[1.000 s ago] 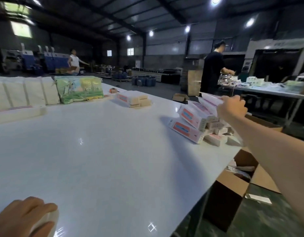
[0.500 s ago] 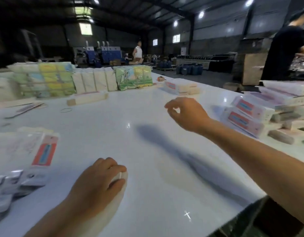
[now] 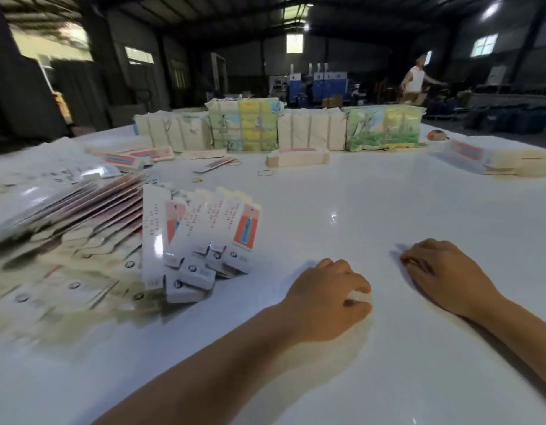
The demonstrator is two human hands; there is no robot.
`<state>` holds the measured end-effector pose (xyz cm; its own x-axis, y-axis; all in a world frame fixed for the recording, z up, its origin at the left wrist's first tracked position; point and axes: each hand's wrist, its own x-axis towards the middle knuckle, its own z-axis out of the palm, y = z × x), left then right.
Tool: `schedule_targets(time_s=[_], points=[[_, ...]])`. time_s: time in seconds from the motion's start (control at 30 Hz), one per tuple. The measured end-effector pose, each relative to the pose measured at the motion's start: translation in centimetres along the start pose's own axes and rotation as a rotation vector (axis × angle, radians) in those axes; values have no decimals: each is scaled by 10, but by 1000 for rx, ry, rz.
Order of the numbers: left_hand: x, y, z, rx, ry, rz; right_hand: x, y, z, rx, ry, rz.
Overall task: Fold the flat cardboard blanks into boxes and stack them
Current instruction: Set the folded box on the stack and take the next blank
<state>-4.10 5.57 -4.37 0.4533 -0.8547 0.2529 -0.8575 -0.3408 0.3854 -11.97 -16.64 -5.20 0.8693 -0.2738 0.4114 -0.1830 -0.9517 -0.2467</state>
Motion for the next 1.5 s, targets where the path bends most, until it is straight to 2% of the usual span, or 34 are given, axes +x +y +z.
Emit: schedule_targets(time_s=[0.07, 0.13, 0.27, 0.33, 0.43, 0.53, 0.63, 0.73, 0.87, 0.93, 1.03, 1.13, 1.23, 1.37, 1.43, 1.5], points=[[9, -7, -18, -172, -6, -114, 1, 1, 1, 8, 3, -1], [28, -23, -51, -167, 34, -219, 5, 0, 0, 20, -4, 4], [60, -71, -115, 356, 79, -558, 10, -2, -4, 40, -11, 22], [59, -93, -123, 509, -30, -712, 10, -3, -5, 40, -17, 23], [52, -118, -109, 617, -181, -790, 10, -2, -5, 46, -15, 8], [55, -125, -104, 581, -162, -848, 11, 0, -3, 38, -8, 0], [58, -127, -107, 398, -146, -934, 11, 2, -2, 54, -6, 5], [56, -133, -102, 266, -11, -998, 11, 3, -1, 59, -9, 13], [68, -116, -107, 78, 276, -897, 12, 2, -1, 61, -24, 3], [76, -91, -111, -5, 329, -789, 11, 2, -1, 58, -23, -3], [69, -45, -102, -122, 268, -533, 11, 1, -1, 40, -5, 22], [47, -13, -69, -36, 102, -319, 10, 0, -1, 21, -5, 57], [28, -7, -33, 62, 82, -245, 11, 1, -1, 18, -58, 108], [16, -23, -19, 139, 101, -192, 11, 6, -1, -51, -126, 47], [15, -29, -18, 134, 106, -149, 10, 3, -3, 5, -84, 42], [15, -34, -17, 128, 125, -115, 8, -3, -6, 154, 49, 88]])
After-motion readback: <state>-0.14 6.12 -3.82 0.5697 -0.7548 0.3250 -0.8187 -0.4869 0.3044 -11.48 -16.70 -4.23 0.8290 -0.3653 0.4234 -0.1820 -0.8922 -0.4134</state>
